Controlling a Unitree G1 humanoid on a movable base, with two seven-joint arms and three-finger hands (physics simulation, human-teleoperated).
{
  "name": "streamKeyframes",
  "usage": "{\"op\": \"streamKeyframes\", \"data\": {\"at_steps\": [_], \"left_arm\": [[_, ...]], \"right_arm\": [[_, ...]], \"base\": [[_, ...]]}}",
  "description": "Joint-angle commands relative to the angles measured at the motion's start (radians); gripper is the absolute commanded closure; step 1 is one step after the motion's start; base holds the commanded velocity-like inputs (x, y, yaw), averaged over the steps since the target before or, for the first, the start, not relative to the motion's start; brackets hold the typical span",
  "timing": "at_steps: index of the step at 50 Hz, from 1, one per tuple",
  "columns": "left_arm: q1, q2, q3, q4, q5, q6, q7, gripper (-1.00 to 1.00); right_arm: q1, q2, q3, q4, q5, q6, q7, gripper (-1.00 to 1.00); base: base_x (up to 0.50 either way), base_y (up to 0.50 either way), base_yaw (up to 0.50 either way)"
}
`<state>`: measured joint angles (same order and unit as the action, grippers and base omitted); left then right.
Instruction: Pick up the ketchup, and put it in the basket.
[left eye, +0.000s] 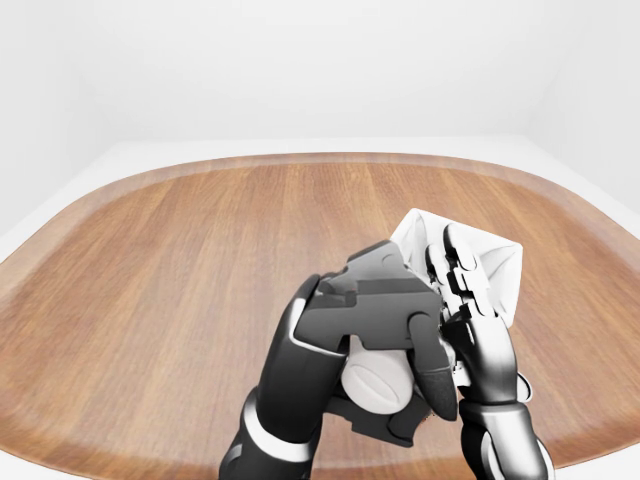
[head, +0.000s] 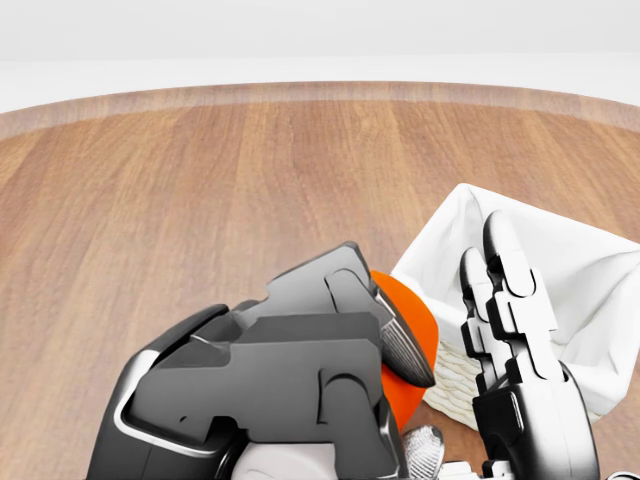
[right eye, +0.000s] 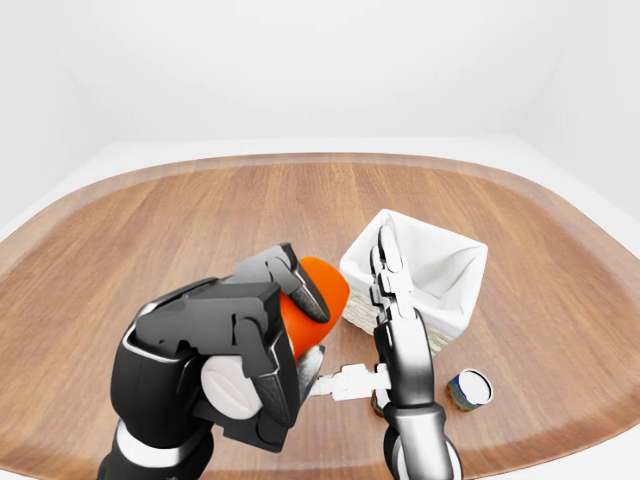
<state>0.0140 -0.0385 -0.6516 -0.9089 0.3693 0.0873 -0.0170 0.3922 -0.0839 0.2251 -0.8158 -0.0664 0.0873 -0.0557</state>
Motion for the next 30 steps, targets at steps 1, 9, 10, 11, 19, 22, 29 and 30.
{"op": "streamKeyframes", "data": {"at_steps": [1,9,10,11,19,22,29,30], "left_arm": [[-0.016,-0.017,-0.082,-0.028,-0.015,0.000,0.051,0.92],[-0.009,-0.023,-0.149,-0.020,-0.007,0.000,0.078,0.92],[-0.009,-0.023,-0.149,-0.020,-0.007,0.000,0.079,0.92],[-0.003,-0.021,-0.157,-0.013,-0.013,0.000,0.085,0.92],[0.006,-0.014,-0.153,0.042,-0.039,0.000,0.102,0.92],[0.004,-0.017,-0.139,0.067,-0.048,0.000,0.102,0.93],[0.015,-0.011,-0.135,0.097,-0.049,0.000,0.105,0.93],[0.019,-0.010,-0.140,0.095,-0.047,0.000,0.107,0.93]], "right_arm": [[-0.001,0.001,0.000,0.001,-0.001,0.000,0.000,-1.00],[0.001,0.001,-0.003,0.000,0.000,0.000,0.001,-1.00],[0.001,0.001,-0.003,0.000,0.000,0.000,0.001,-1.00],[-0.002,0.002,-0.005,0.002,0.001,0.000,0.001,-1.00],[0.000,0.001,0.000,0.007,0.000,0.000,0.000,-1.00],[-0.002,0.001,-0.001,0.007,0.001,0.000,0.001,-1.00],[0.000,0.000,0.002,0.006,-0.002,0.000,-0.001,-1.00],[0.000,0.000,0.002,0.006,-0.001,0.000,0.000,-1.00]], "base": [[0.00,0.00,0.00],[0.00,0.00,0.00],[0.00,0.00,0.00],[0.00,0.00,0.00],[0.00,0.00,0.00],[0.00,0.00,0.00],[0.00,0.00,0.00],[0.00,0.00,0.00]]}}
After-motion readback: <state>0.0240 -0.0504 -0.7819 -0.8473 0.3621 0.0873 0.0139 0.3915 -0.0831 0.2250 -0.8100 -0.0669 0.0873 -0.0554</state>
